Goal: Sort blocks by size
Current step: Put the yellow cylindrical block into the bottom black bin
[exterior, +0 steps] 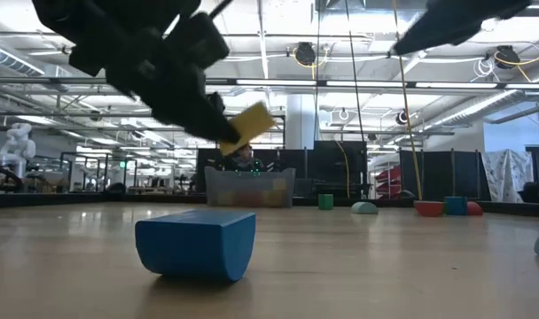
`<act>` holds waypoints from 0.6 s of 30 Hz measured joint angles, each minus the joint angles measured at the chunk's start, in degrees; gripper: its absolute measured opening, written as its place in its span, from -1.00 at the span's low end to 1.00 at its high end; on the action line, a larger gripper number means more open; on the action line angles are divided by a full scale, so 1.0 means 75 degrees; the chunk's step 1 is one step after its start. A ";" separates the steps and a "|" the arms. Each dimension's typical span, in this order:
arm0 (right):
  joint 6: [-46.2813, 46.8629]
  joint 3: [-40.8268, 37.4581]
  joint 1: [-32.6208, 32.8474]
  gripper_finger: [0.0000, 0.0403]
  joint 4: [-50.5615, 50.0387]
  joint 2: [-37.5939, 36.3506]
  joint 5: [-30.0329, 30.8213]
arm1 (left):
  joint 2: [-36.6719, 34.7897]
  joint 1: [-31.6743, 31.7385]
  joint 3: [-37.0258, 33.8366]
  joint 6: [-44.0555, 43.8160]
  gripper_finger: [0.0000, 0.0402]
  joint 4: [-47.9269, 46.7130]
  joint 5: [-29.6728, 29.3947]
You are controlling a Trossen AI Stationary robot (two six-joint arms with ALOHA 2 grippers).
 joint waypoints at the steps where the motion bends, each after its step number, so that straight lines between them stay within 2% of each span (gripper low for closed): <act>1: -0.0278 -0.0095 -0.0104 -0.17 0.0362 0.0000 -0.0035 | 0.0000 -0.0003 0.0000 0.0000 -0.30 0.0171 0.0014; 9: -0.1978 -0.0340 -0.1002 -0.04 0.2247 0.0050 -0.1380 | 0.0033 -0.0085 0.0007 0.0473 -0.30 0.1125 0.0020; 18: -0.2885 -0.0343 -0.1730 0.14 0.3443 0.0591 -0.2409 | 0.0131 -0.0083 0.0015 0.0815 -0.30 0.1951 0.0020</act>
